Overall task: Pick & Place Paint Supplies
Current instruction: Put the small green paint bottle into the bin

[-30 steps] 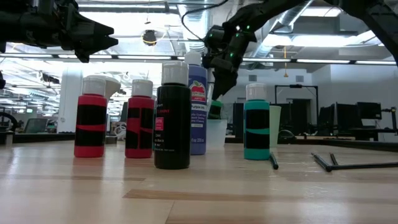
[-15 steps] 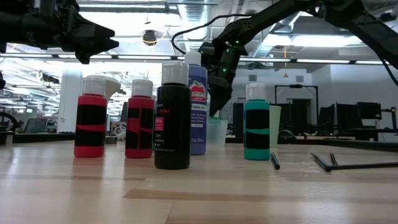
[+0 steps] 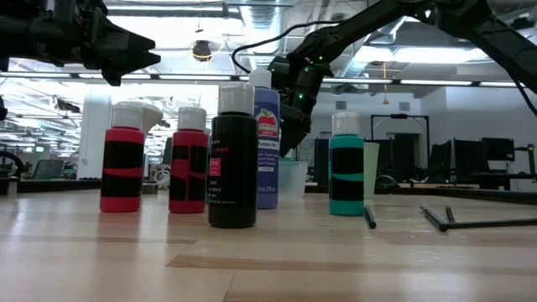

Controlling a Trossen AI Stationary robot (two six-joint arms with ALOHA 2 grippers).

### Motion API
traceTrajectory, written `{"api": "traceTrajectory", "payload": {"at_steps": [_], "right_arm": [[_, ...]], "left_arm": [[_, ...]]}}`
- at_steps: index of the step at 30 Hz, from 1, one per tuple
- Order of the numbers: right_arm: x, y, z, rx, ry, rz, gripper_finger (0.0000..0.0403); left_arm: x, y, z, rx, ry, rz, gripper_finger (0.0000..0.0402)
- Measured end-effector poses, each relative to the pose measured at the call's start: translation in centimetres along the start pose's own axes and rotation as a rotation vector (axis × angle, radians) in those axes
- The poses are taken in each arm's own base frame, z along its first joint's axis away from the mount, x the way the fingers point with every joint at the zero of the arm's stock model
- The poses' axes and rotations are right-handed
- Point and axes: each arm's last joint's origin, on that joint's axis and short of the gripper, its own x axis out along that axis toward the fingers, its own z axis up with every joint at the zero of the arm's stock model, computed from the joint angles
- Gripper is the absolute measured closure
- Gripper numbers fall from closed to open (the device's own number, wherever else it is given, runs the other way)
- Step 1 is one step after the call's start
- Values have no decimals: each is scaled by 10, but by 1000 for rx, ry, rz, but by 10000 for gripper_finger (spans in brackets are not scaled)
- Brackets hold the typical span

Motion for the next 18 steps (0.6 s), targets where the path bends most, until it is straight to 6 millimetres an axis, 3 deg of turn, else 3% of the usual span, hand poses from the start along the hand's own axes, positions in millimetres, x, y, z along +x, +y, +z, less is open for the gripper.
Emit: {"api": "traceTrajectory", "payload": {"at_steps": [5,12,18], "right_arm": [[0,0,-1,0,6,2,293],[0,-1,0,9,9,-29,227],[0,-2,2,2,-14,-36,222]], "left_arm": [[0,0,0,0,0,0,225],[0,0,0,0,0,0,225],[0,0,0,0,-1,0,225]]}}
